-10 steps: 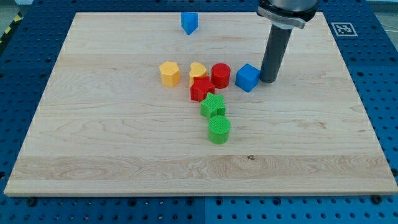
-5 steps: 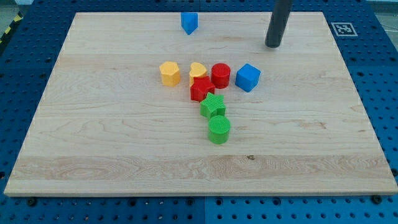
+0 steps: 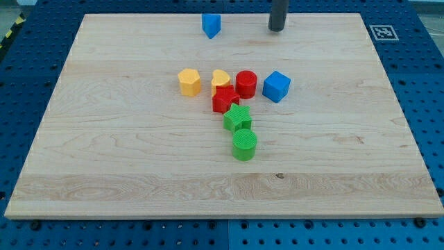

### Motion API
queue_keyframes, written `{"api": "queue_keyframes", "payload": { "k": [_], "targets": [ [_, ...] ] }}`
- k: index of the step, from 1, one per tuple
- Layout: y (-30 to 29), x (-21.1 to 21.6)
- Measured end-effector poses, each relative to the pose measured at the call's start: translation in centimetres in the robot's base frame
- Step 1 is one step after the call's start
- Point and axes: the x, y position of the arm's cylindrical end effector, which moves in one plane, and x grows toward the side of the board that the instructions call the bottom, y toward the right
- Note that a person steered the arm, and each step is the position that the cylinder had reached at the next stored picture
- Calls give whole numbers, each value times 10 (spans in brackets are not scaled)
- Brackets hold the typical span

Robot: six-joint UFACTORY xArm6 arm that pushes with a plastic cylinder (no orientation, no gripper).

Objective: Push the blue triangle left to the yellow hexagon

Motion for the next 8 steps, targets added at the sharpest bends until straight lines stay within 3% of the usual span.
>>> {"api": "queue_keyframes", "payload": {
  "k": [3,5,8],
  "targets": [
    [-108,-32],
    [-119,1],
    [-158,4]
  ]
}}
